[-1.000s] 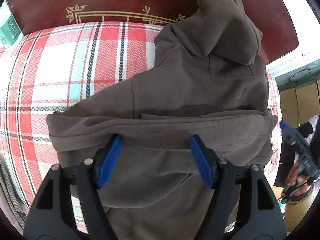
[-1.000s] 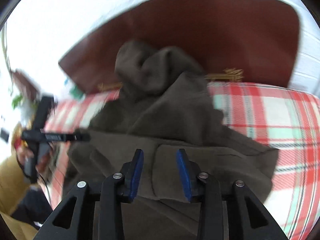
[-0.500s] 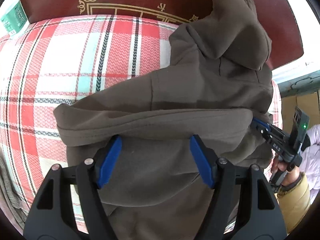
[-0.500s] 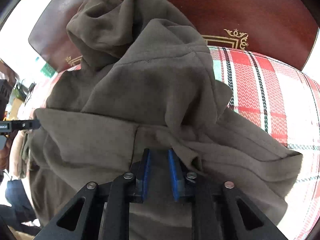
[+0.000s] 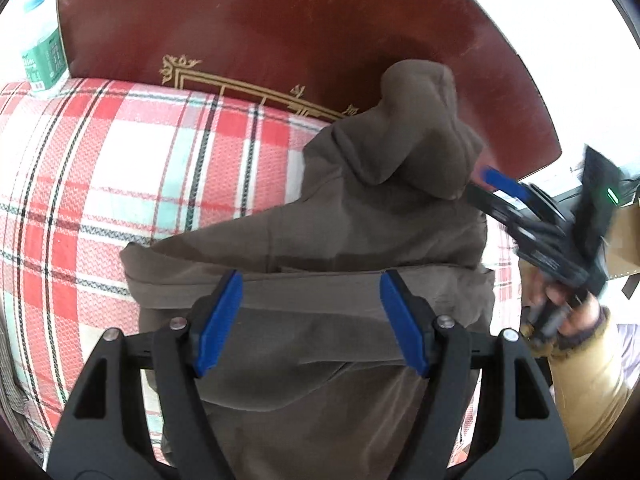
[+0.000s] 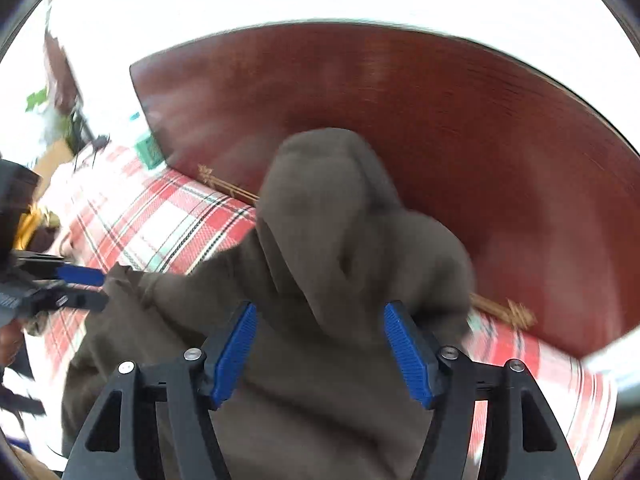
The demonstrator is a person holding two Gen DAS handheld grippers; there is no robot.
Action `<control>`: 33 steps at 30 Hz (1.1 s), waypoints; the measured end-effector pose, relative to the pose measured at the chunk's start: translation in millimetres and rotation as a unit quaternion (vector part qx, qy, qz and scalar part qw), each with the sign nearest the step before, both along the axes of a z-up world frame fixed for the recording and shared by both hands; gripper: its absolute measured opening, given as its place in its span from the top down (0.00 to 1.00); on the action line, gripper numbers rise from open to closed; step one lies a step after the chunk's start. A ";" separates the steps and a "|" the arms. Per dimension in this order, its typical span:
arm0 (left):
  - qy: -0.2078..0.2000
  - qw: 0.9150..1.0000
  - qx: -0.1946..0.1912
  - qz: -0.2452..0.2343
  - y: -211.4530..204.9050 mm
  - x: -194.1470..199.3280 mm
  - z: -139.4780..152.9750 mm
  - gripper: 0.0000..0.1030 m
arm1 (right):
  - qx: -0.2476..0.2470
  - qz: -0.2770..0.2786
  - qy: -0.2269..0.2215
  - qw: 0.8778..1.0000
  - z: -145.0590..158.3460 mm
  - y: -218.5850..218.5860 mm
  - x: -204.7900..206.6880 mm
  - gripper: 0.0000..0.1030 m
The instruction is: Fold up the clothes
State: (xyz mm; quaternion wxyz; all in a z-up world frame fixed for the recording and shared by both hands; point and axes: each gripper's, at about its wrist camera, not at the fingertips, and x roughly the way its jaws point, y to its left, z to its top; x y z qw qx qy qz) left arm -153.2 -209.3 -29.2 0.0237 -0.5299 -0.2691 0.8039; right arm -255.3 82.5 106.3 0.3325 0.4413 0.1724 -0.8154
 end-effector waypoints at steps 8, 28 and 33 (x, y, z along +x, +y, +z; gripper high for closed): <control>-0.011 1.000 0.024 0.010 0.2 12.3 -9.5 0.30 | -0.029 -0.044 -0.072 0.996 -24.2 -11.6 -63.4 0.82; 0.010 0.996 0.072 -0.045 42.0 6.2 0.3 0.30 | -0.107 -0.027 0.071 0.991 114.2 52.4 99.9 0.87; -0.001 0.997 0.071 -0.034 33.7 23.2 -3.0 0.30 | -0.060 -0.024 0.044 0.997 83.9 58.6 163.7 0.87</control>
